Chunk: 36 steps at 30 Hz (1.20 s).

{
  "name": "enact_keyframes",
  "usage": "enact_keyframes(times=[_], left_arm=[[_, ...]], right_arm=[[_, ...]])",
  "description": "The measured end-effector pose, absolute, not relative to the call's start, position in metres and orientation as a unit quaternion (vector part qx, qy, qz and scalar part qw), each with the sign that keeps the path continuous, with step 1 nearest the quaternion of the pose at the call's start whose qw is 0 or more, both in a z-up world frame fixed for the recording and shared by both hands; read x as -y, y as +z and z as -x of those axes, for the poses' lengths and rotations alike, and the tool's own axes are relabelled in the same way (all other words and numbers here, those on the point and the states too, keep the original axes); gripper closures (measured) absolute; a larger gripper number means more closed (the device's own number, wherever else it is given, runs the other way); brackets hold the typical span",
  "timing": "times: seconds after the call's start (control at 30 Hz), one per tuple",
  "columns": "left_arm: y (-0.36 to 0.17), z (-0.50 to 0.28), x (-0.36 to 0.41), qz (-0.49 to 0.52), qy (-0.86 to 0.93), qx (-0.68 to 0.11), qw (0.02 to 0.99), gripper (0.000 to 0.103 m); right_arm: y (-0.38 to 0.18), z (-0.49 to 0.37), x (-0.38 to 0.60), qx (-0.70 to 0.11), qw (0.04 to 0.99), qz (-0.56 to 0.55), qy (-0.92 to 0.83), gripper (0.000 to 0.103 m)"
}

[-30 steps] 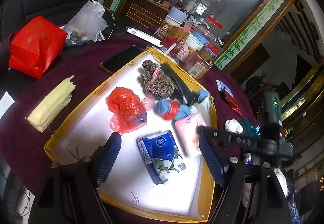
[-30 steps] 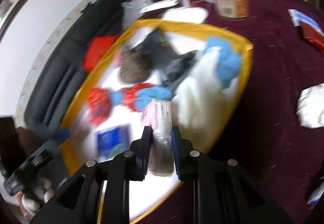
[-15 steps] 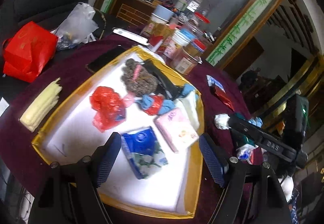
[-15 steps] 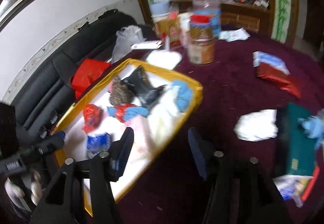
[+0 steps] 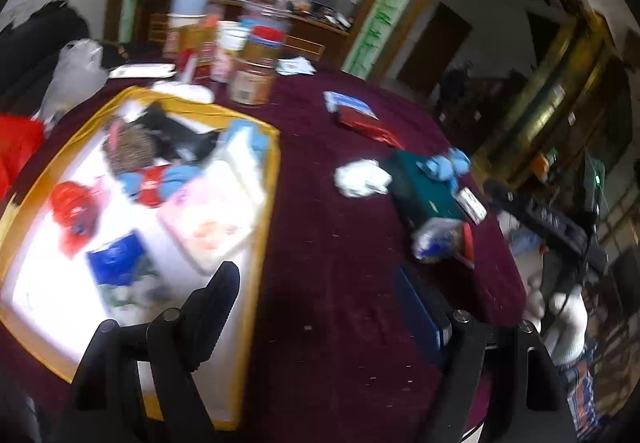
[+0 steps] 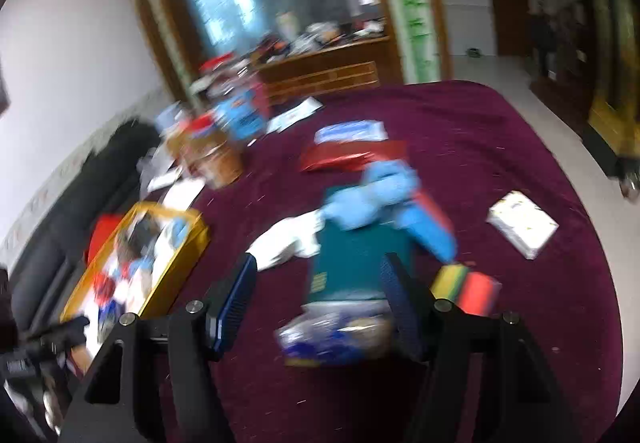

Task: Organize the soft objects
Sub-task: 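Grasp white cloth with left gripper while right gripper grasps blue towel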

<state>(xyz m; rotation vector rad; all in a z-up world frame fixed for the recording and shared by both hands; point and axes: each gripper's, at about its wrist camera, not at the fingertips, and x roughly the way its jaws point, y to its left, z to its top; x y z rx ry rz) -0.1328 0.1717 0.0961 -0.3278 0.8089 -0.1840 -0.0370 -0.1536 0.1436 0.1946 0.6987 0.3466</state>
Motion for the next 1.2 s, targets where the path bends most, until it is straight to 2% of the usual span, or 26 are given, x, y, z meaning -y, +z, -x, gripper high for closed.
enact_keyframes(times=[0.23,0.57,0.6,0.63,0.73,1.13,1.2], left_arm=[[0.092,0.12,-0.125,0.118,-0.108,-0.42,0.893,0.021],[0.096,0.07,-0.108,0.075,-0.084,-0.433,0.894,0.021],[0.095,0.061,-0.105,0.065,-0.082,-0.435,0.894,0.021],[0.094,0.049,-0.1,0.051,-0.078,-0.436,0.895,0.021],[0.088,0.017,-0.08,0.01,-0.081,-0.436,0.896,0.021],[0.026,-0.09,-0.013,-0.152,-0.069,-0.47,0.867,0.02],[0.013,-0.099,-0.013,-0.129,-0.08,-0.489,0.859,0.021]], right_arm=[[0.135,-0.006,0.2,-0.326,0.921,-0.169,0.129,0.039],[0.113,-0.063,0.162,-0.343,0.915,-0.151,0.15,0.039],[0.11,-0.063,0.159,-0.34,0.917,-0.142,0.152,0.043],[0.104,-0.063,0.155,-0.341,0.919,-0.128,0.152,0.058],[0.102,-0.063,0.153,-0.346,0.917,-0.114,0.16,0.07],[0.116,-0.051,0.172,-0.321,0.908,-0.176,0.203,0.07],[0.115,-0.051,0.175,-0.322,0.906,-0.184,0.202,0.07]])
